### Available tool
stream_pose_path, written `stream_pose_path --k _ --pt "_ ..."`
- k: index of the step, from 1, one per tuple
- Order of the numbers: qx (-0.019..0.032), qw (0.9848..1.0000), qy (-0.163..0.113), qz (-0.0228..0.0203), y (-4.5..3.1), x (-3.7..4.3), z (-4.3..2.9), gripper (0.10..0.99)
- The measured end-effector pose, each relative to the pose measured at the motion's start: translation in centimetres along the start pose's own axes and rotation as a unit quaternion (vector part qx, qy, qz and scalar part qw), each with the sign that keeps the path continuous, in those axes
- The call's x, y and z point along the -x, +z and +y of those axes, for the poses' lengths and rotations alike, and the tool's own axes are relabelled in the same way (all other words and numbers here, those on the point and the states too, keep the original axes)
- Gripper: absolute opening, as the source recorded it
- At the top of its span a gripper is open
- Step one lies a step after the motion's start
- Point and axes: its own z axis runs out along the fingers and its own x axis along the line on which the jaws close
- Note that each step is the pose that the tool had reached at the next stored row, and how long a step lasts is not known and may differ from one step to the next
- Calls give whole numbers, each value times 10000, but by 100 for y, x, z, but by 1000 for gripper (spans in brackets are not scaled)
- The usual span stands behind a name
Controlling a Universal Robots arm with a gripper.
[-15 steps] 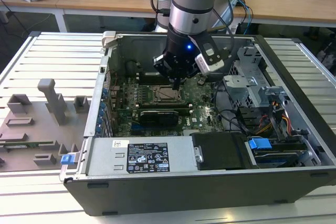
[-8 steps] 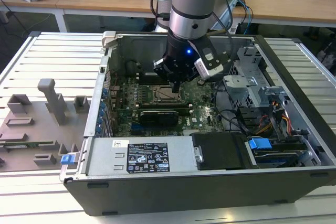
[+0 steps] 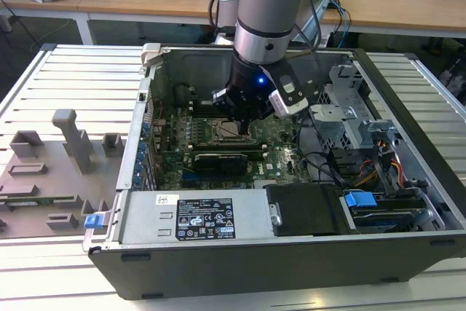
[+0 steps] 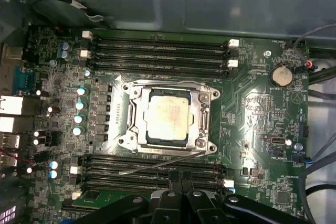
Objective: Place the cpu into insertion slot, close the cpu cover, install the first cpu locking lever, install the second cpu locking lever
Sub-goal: 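Install the second cpu locking lever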
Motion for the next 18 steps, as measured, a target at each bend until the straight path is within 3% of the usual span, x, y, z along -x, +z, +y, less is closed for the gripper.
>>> stream_pose_path --k 3,4,5,7,8,11,18 --pt "24 10000 -1 -2 20 0 -16 106" --pt "47 10000 -2 -3 22 0 -25 106" --pt "104 9999 -3 -7 21 -3 -47 106" --pt "231 9997 -8 -15 19 -5 -76 106" --pt "388 9992 -13 -26 18 -6 -90 106" --pt "626 9980 -21 -41 18 -7 -100 106" --pt "641 9979 -21 -42 19 -7 -101 106"
